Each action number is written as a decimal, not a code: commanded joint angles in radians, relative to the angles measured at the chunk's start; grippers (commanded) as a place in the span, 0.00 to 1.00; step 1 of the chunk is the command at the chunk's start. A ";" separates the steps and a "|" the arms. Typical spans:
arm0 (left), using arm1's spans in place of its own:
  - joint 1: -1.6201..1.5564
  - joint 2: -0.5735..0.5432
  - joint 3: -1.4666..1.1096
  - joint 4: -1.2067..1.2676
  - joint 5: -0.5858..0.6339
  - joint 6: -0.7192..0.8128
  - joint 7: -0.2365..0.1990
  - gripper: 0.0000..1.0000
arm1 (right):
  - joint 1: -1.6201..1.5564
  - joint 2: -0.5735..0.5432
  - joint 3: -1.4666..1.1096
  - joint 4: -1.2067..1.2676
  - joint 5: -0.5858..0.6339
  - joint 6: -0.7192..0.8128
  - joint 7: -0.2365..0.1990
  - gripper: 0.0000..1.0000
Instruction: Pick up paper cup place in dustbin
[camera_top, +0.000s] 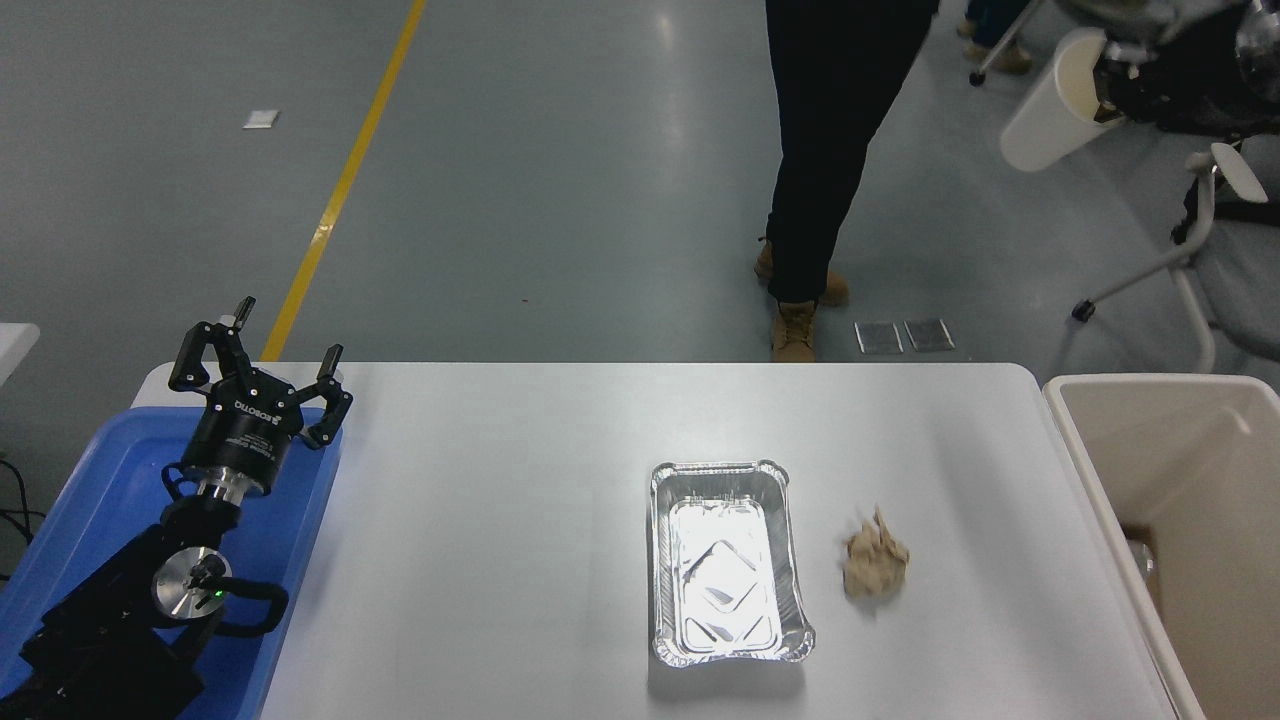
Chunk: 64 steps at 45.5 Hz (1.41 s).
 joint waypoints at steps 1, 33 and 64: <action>0.000 0.000 0.000 0.000 0.000 0.000 0.000 0.98 | -0.355 -0.005 0.172 -0.289 0.002 -0.068 -0.004 0.00; 0.000 0.000 0.000 0.000 0.000 0.000 -0.001 0.98 | -0.862 0.070 0.605 -0.289 0.092 -0.482 -0.092 0.00; 0.000 0.000 -0.002 0.000 0.000 0.000 -0.001 0.98 | -0.946 0.172 0.607 -0.278 0.103 -0.505 -0.087 0.00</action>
